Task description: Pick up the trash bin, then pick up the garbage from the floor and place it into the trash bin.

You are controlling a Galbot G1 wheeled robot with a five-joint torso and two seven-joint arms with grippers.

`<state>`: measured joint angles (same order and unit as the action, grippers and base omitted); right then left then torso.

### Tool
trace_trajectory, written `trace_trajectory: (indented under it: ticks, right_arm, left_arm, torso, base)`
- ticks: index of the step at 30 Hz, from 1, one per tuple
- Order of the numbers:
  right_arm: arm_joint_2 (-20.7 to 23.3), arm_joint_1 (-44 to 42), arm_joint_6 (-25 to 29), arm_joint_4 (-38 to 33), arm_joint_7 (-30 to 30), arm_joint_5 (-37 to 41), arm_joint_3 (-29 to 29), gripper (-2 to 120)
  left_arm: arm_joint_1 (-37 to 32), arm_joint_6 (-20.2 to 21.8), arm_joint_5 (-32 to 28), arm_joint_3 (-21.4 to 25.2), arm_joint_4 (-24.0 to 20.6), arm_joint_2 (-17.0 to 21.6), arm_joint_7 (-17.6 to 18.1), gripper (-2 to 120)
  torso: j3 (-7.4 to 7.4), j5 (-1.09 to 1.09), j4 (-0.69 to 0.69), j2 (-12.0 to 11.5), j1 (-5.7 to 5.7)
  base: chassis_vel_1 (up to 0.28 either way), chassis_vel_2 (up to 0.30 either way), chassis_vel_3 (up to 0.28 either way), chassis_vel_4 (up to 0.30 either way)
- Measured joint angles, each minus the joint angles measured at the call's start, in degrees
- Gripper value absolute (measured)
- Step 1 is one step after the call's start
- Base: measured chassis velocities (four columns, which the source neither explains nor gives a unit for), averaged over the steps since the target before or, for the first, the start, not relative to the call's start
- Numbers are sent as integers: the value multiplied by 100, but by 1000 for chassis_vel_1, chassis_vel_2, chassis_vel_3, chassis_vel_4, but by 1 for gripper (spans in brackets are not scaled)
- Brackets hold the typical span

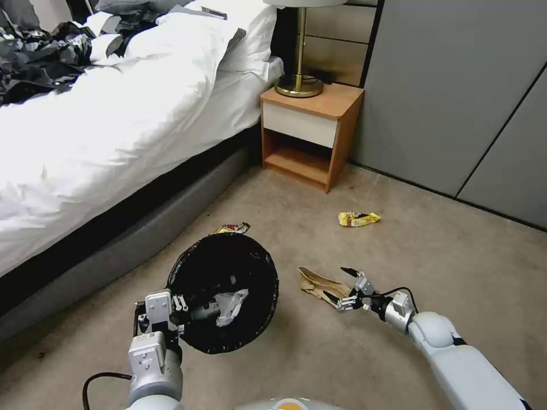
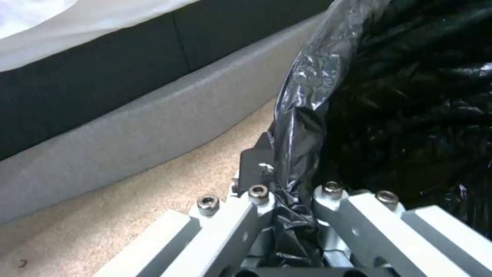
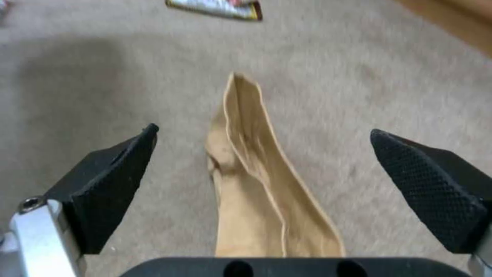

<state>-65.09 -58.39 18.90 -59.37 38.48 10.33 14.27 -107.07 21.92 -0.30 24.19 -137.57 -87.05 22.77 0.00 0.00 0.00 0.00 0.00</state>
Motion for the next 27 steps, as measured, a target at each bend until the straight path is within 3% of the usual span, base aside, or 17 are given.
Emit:
trace_trajectory:
  ticks: [20,23,27]
  right_arm:
    - [-551,411,-182,1261,-409,-380,19,100]
    - [-571,415,-171,1299,-430,-372,23,96]
    - [-586,414,-161,1292,-480,-339,27,80]
  left_arm:
    - [-29,-19,14,75,-15,-20,4,1]
    - [-33,-25,10,78,-15,-20,5,1]
    - [-34,-30,7,78,-15,-19,5,1]
  torso:
    - [0,0,-1,0,0]
    - [0,0,-1,0,0]
    - [0,0,0,0,0]
  base:
    - [0,0,0,0]
    - [0,0,0,0]
    - [0,0,0,0]
